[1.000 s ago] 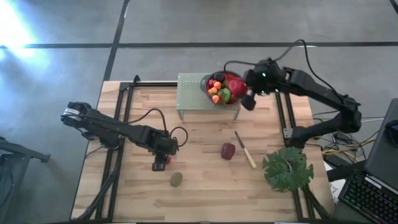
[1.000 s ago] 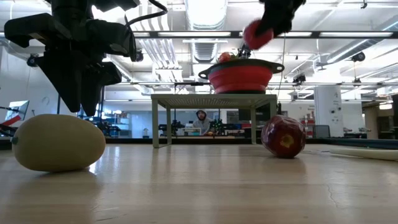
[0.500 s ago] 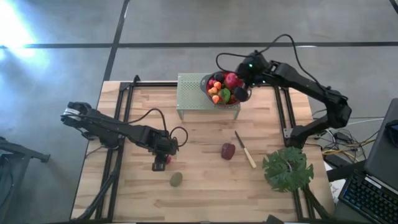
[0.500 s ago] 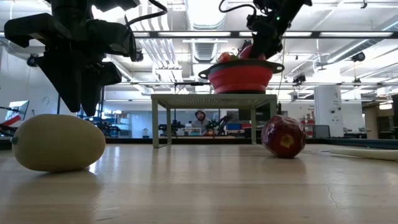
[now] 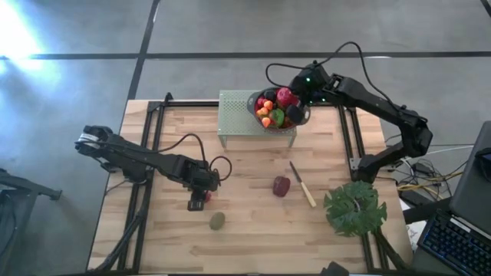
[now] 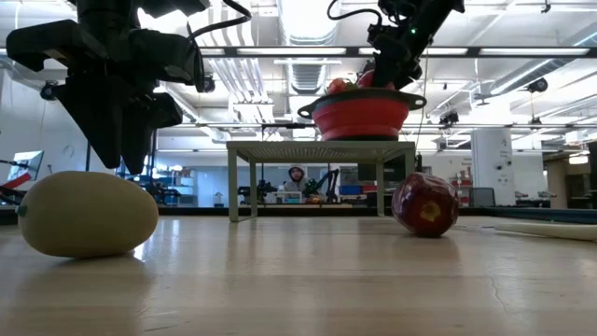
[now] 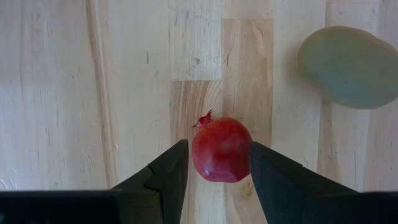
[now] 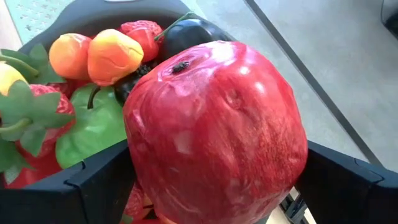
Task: Pick & Place Fruit
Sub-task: Put the red apple into the black strainer bowl on the shelf, then put the dark red apple into the black strainer bowl on the shelf
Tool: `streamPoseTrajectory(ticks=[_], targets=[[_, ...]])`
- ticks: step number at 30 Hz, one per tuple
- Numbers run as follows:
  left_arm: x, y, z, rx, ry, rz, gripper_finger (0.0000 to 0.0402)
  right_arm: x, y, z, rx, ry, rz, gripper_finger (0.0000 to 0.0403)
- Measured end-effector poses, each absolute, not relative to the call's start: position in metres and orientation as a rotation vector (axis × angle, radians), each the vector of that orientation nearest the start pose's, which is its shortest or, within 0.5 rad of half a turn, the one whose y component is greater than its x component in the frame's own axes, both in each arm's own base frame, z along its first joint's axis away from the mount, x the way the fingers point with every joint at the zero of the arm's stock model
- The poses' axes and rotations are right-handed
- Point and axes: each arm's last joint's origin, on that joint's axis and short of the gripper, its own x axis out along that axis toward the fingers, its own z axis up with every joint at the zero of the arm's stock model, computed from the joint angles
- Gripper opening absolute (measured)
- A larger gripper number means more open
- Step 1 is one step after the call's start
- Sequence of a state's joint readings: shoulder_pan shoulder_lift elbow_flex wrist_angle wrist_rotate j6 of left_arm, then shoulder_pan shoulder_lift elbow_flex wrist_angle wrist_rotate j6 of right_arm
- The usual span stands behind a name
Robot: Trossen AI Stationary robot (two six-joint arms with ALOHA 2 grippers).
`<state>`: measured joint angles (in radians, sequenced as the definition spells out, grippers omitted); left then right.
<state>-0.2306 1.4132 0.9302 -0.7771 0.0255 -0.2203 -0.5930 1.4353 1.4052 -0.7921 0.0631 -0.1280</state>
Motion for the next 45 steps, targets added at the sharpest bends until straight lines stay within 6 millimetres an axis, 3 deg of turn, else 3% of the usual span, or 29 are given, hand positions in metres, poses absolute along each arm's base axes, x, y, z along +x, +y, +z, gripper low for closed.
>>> streamPoseTrajectory(ticks=[13,18,33,39,45], targets=[[0.246,-0.059,0.212,-0.060,1.273,-0.082,0.0172,0.241,-0.175,0.347,0.128,0.824,-0.584,0.0382],[0.246,-0.059,0.212,-0.060,1.272,-0.082,0.0172,0.234,-0.183,0.346,0.167,0.800,-0.477,0.0382],[0.246,-0.059,0.212,-0.060,1.272,-0.082,0.0172,0.233,-0.186,0.341,0.164,0.797,-0.381,0.0399],[0.246,-0.059,0.212,-0.060,1.272,-0.082,0.0172,0.229,-0.185,0.353,0.027,0.788,-0.504,0.0400],[0.246,-0.059,0.212,-0.060,1.273,-0.082,0.0172,0.219,-0.172,0.375,-0.020,0.704,-0.501,0.0400]])
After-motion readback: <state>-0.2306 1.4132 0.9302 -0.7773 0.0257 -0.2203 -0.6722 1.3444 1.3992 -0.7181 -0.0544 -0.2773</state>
